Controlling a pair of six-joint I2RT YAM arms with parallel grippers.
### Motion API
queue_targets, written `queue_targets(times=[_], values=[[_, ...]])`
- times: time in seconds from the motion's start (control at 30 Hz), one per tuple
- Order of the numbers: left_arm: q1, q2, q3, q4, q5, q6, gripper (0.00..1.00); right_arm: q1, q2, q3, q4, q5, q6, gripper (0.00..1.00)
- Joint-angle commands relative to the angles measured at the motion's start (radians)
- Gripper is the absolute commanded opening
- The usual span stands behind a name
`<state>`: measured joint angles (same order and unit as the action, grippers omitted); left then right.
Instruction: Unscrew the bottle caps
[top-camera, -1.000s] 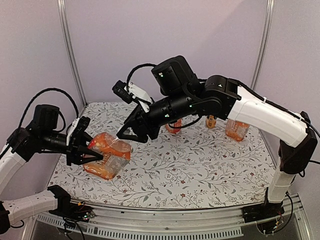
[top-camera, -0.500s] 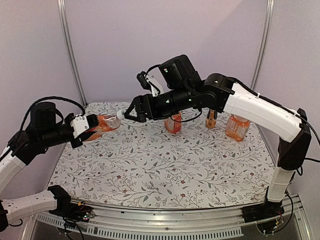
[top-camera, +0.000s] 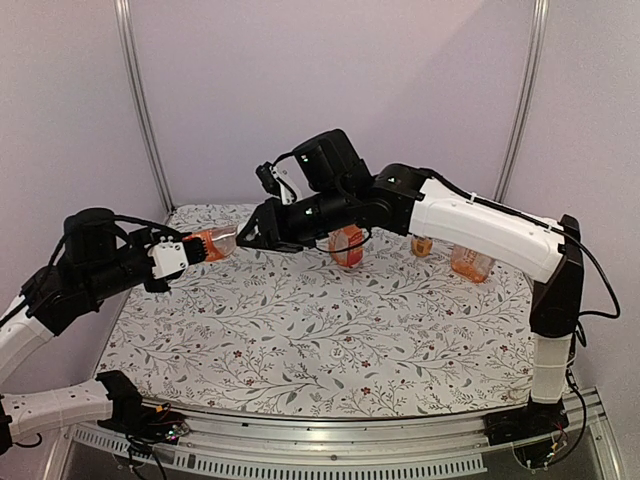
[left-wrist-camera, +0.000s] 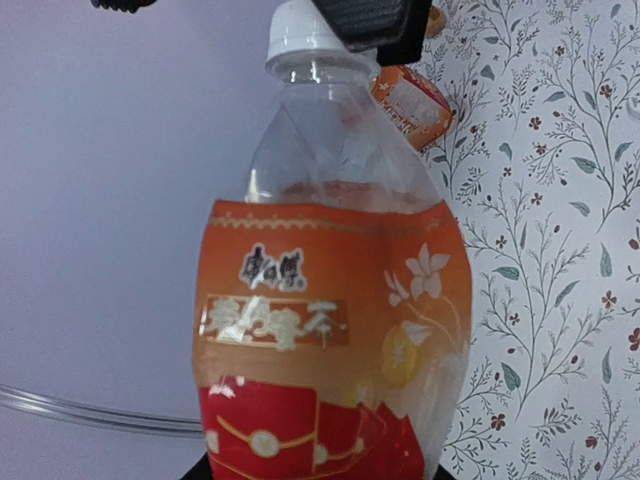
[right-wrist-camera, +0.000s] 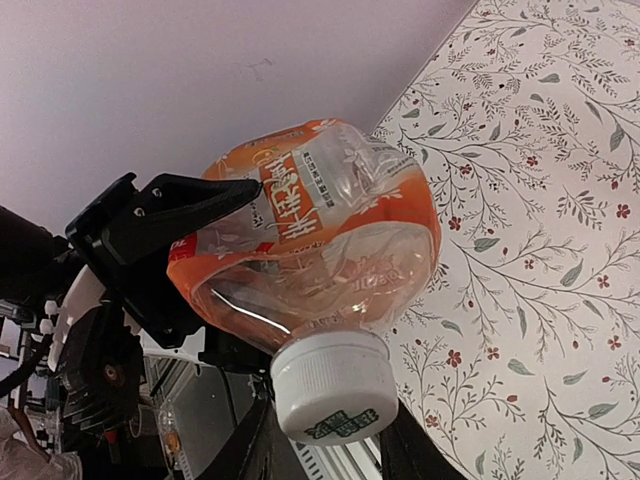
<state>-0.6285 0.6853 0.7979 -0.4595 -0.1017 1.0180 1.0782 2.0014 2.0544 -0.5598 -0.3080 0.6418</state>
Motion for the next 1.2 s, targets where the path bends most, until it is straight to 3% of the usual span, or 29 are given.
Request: queue_targets(times=[0.0,0.13,0.57,0.8,0.97,1.1,1.17], values=[[-0.019,-0.009,-0.027,0.028,-0.010,0.009,0.24,-0.005,0.017,0.025,0.053,-0.047,0.018,0.35],[-0.019,-0.014,-0.034,0.027,-0.008,0.008,0.23,-0.016,0.026,0.018,0.056,-0.034,0.023,0.43],[-0.019,-0.028,-0.040,0.022,0.014,-0.028,0.23,-0.033,0.025,0.018,0.083,-0.065,0.030,0.39],[-0.019,-0.031,-0.041,0.023,0.006,-0.034,0.22,-0.033,-0.014,-0.068,0.082,-0.056,0.031,0.42],[-0.019,-0.031,-0.042,0.025,0.011,-0.040,0.22,-0.033,-0.027,-0.067,0.081,-0.063,0.030,0.30],[-0.019,-0.036,-0.033,0.019,0.030,-0.052,0.20,-0.033,-0.031,-0.065,0.077,-0.072,0.003,0.03],[-0.018,-0.038,-0.022,-0.014,0.067,-0.067,0.20,-0.030,-0.037,-0.066,0.058,-0.079,-0.025,0.00]])
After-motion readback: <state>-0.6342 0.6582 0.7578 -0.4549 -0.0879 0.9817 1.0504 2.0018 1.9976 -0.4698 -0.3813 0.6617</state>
